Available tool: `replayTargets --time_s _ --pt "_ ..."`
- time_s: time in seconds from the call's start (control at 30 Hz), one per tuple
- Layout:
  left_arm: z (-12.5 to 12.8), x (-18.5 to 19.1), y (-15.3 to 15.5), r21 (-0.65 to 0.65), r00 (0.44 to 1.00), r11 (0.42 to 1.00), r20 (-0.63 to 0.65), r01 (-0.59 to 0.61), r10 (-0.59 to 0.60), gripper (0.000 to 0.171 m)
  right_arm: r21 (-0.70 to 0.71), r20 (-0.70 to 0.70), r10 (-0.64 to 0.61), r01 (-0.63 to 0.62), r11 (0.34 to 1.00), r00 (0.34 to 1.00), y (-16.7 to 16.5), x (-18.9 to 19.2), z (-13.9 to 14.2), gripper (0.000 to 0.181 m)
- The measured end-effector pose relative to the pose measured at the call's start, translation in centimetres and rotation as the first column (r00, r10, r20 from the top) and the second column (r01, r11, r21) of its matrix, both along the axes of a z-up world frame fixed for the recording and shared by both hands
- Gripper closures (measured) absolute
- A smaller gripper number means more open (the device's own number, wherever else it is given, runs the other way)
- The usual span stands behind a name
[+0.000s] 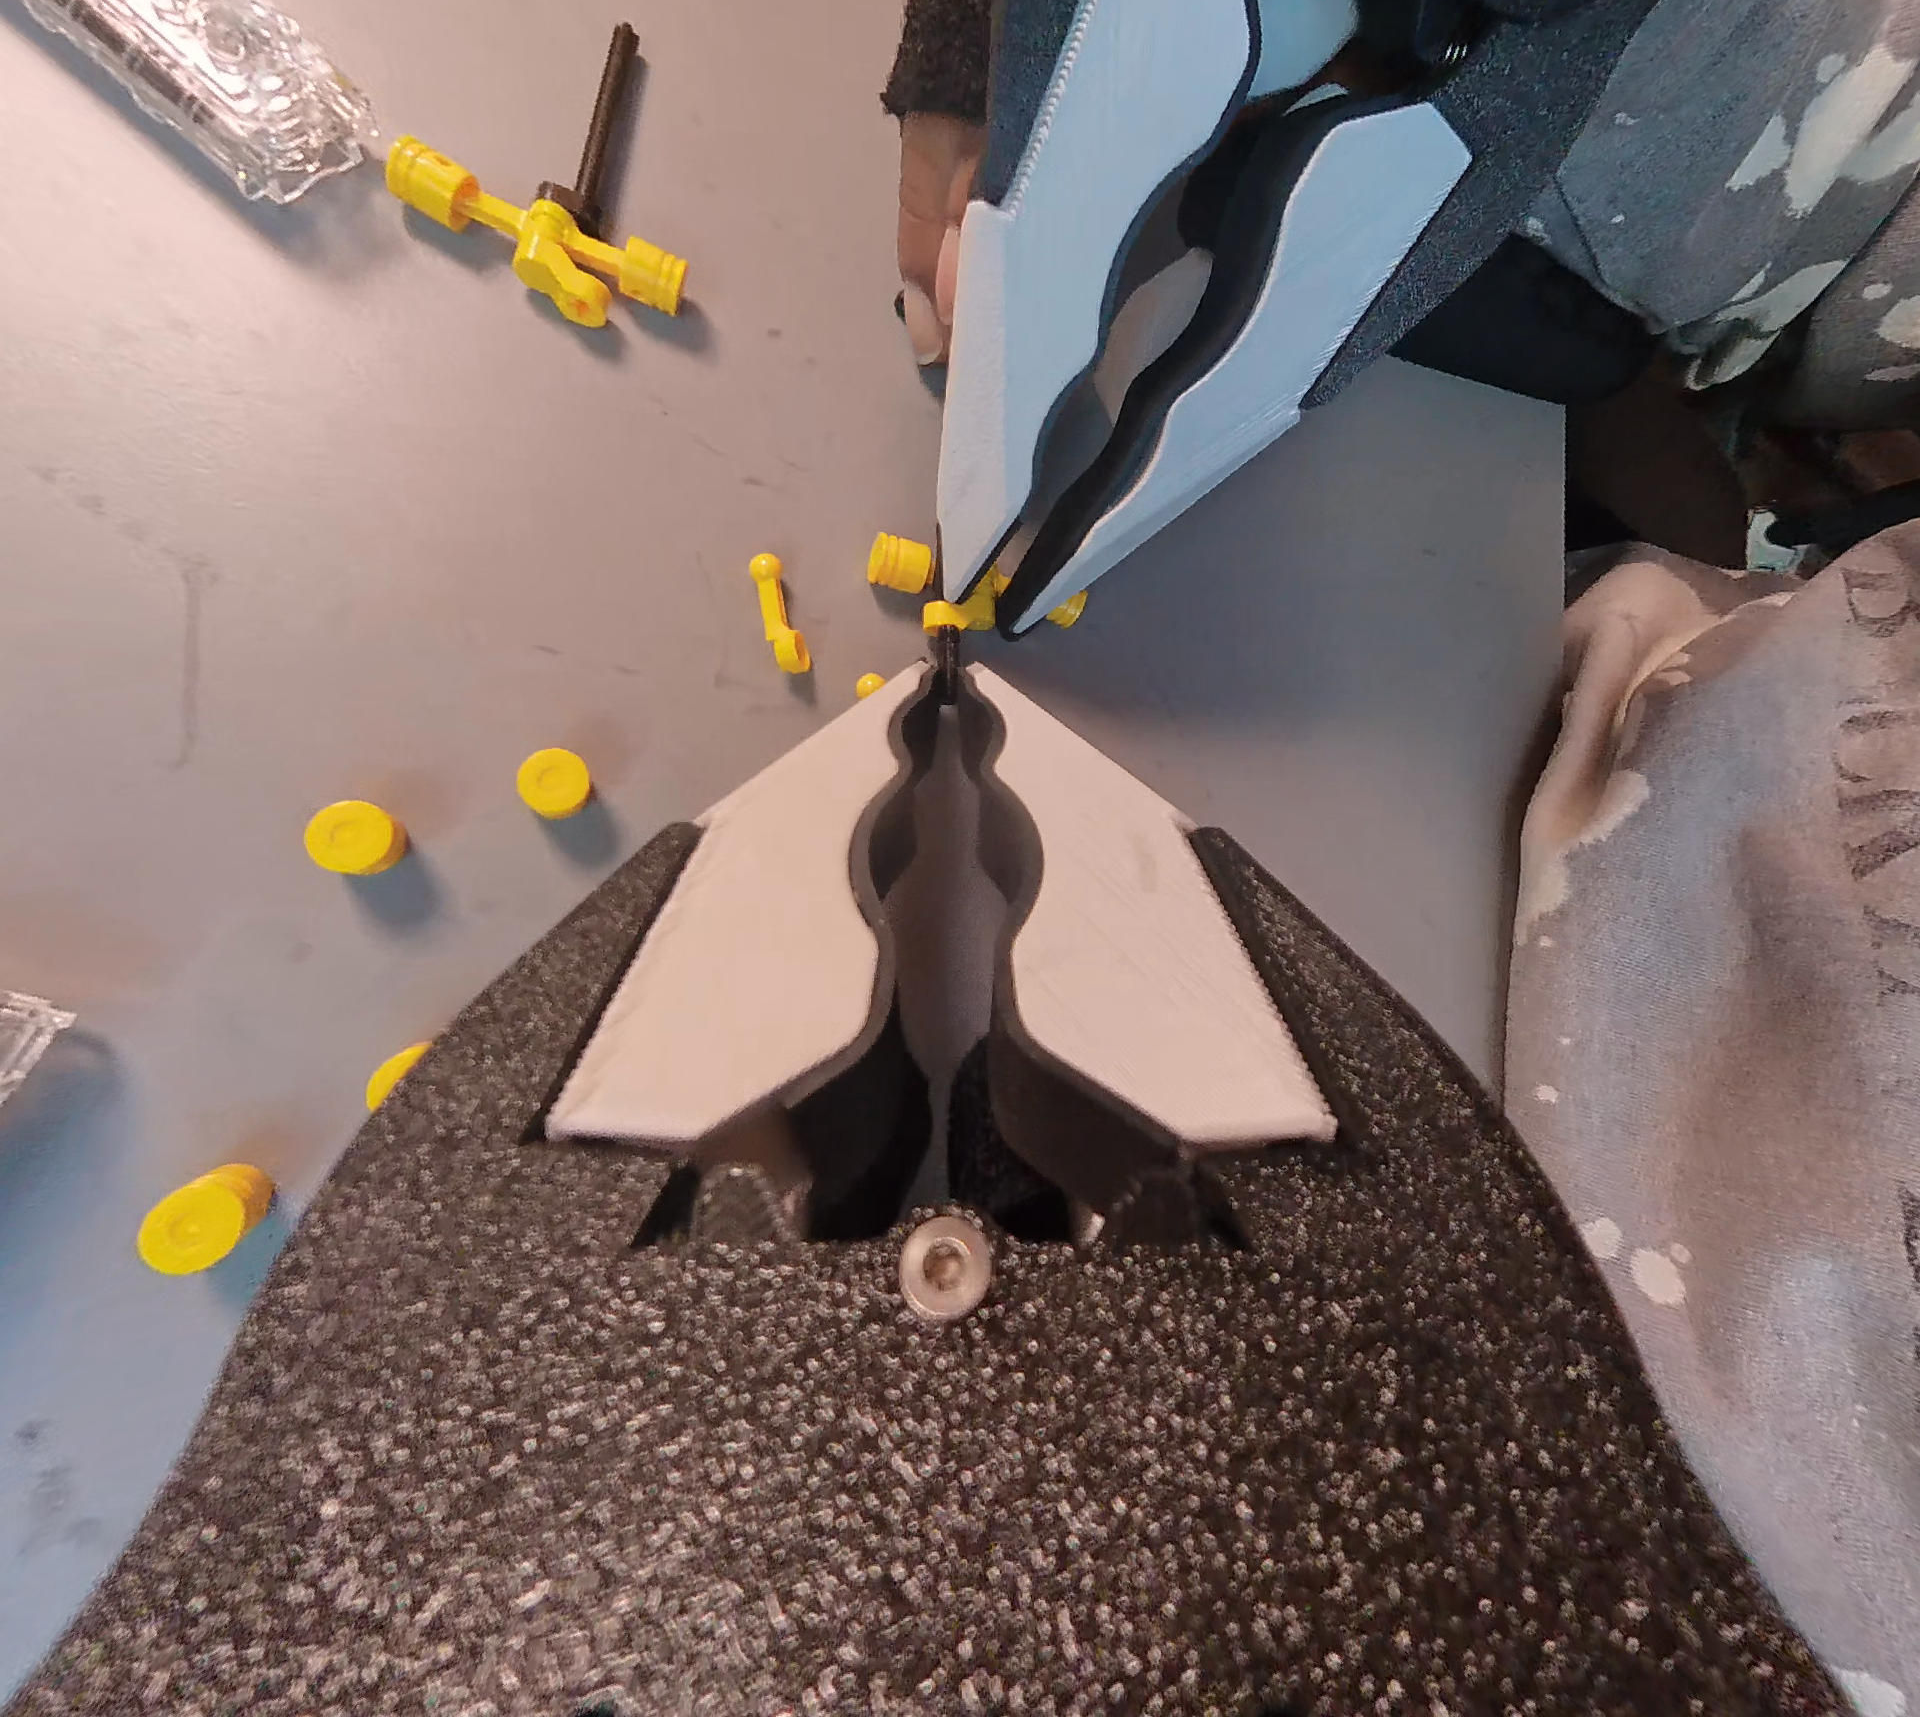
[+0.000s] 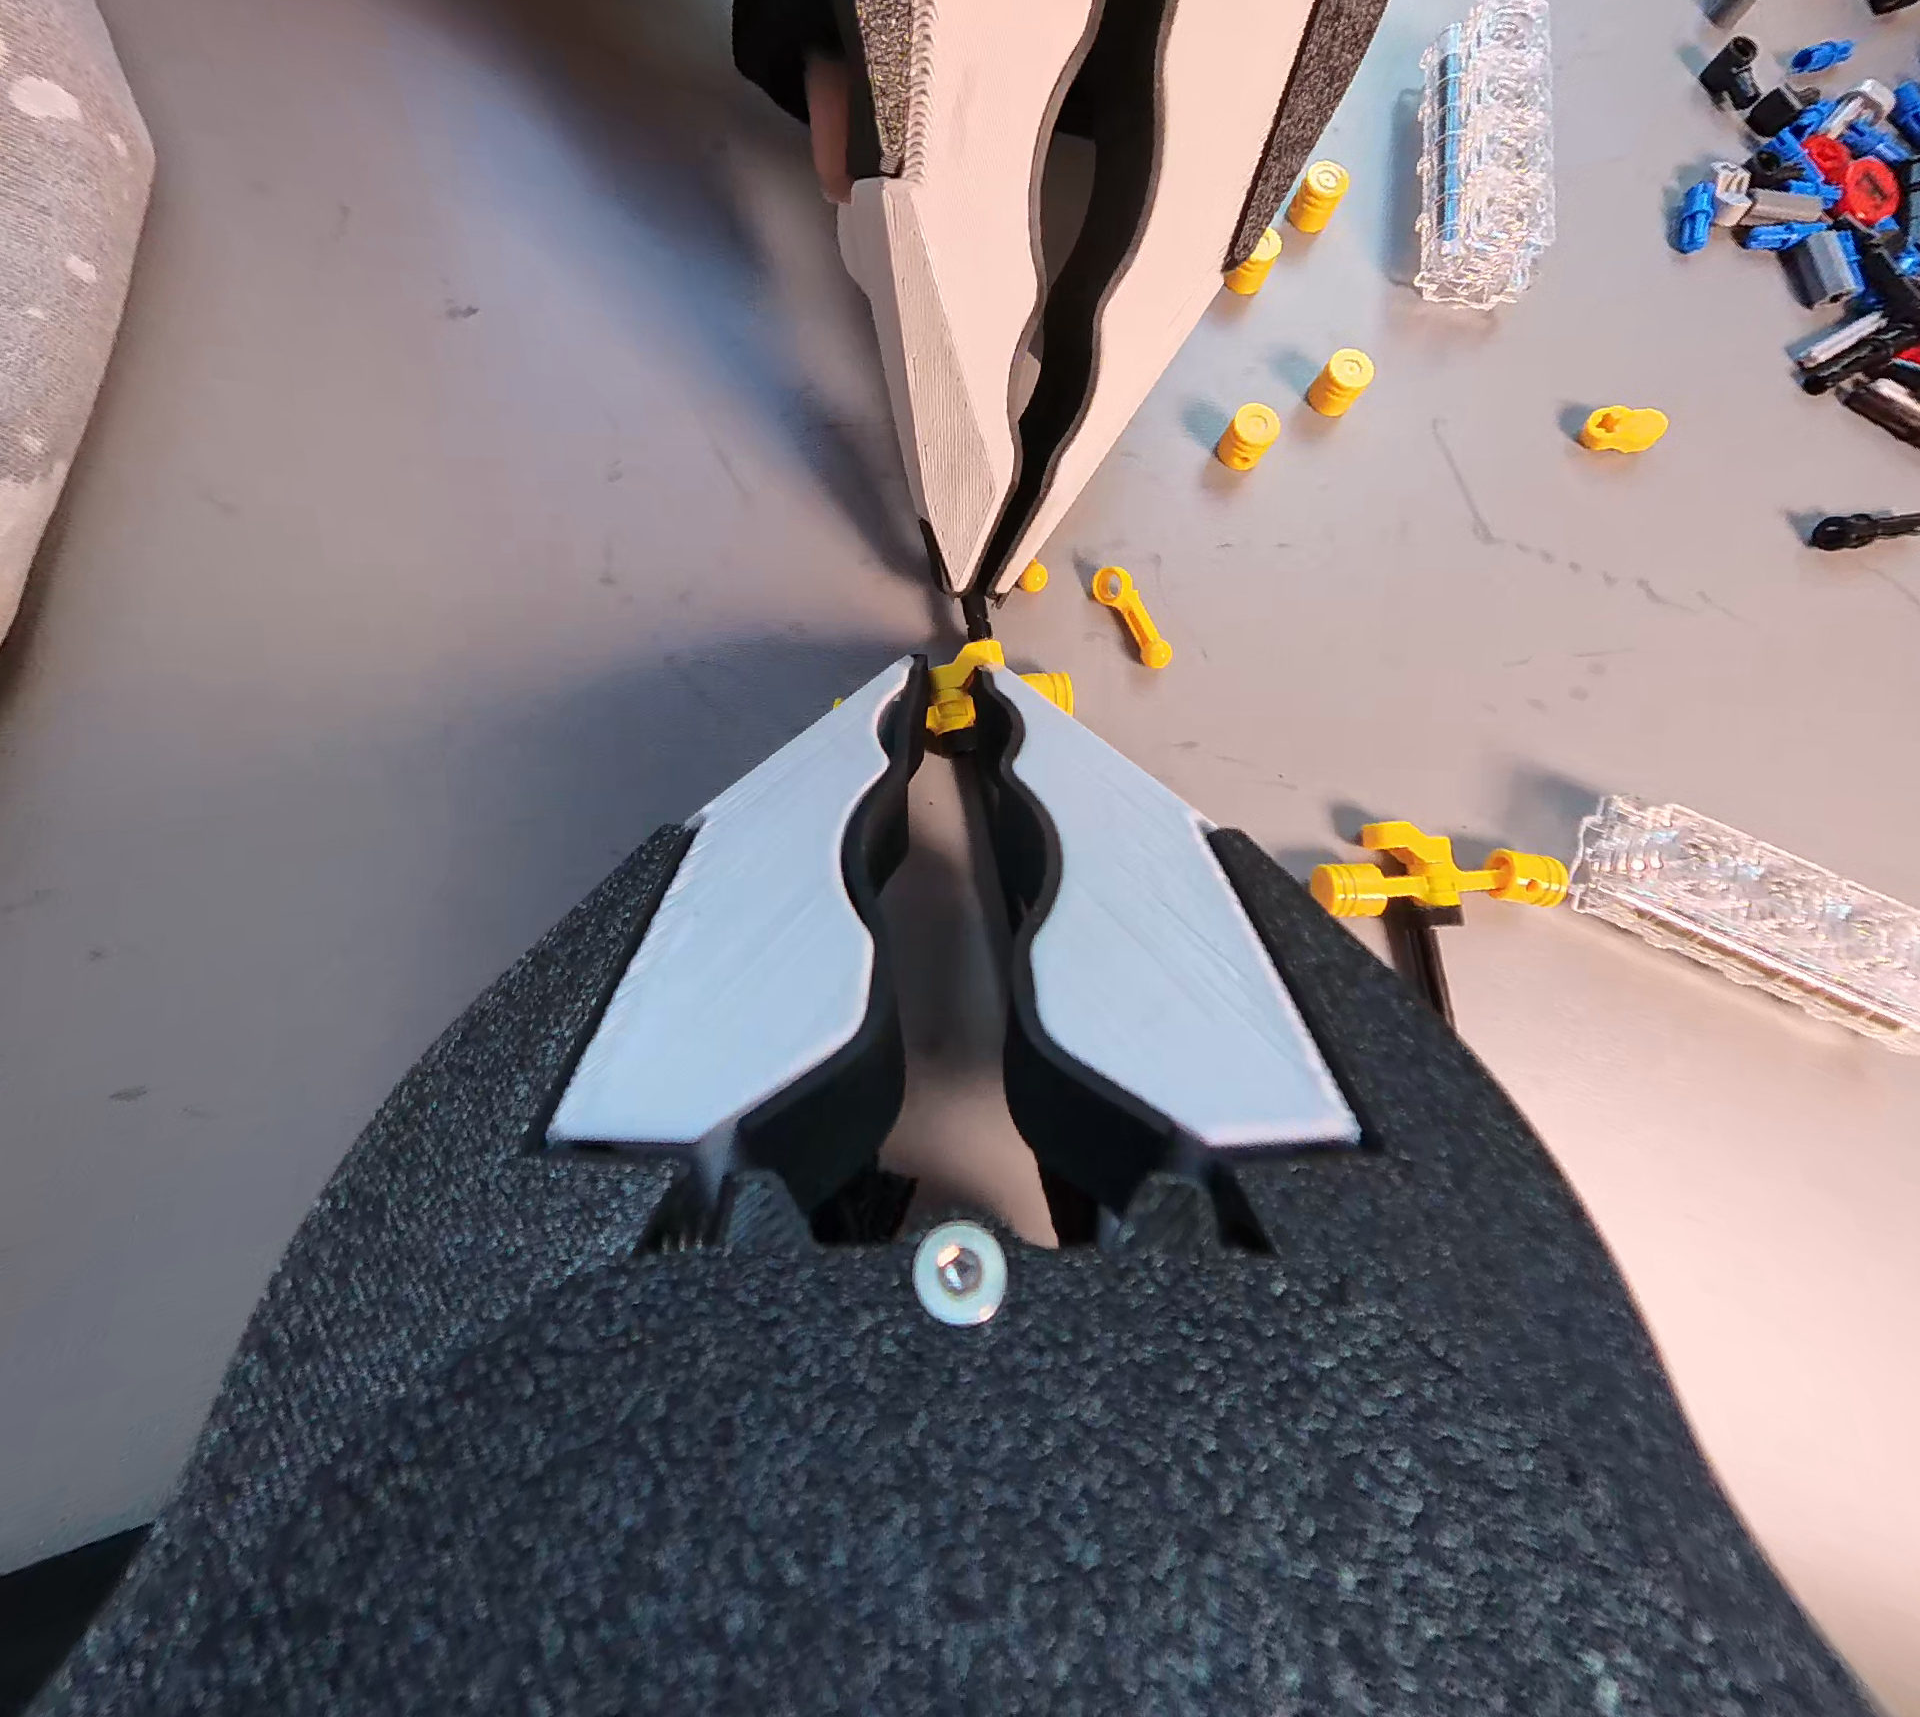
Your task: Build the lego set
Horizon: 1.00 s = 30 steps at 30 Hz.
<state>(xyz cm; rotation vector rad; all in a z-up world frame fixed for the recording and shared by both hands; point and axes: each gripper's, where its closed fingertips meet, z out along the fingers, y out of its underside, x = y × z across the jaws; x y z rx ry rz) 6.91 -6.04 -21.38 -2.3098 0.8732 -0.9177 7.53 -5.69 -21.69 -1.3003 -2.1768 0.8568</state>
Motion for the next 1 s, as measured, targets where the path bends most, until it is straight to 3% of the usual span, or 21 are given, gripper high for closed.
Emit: replayTargets --time_s 0.77,1.0 --pt "-0.14 0.47 0.19 -0.115 0.997 0.993 0.064 -0.025 0.033 0.169 0.010 -0.013 0.018 -0.018 1.000 1.000 0.10 0.31 0.04 0.174" --pt "-0.24 0.71 0.19 -0.096 0.999 0.995 0.048 -0.006 0.010 0.169 0.007 -0.011 0.029 -0.029 1.000 1.000 0.05 0.48 0.05 0.174"
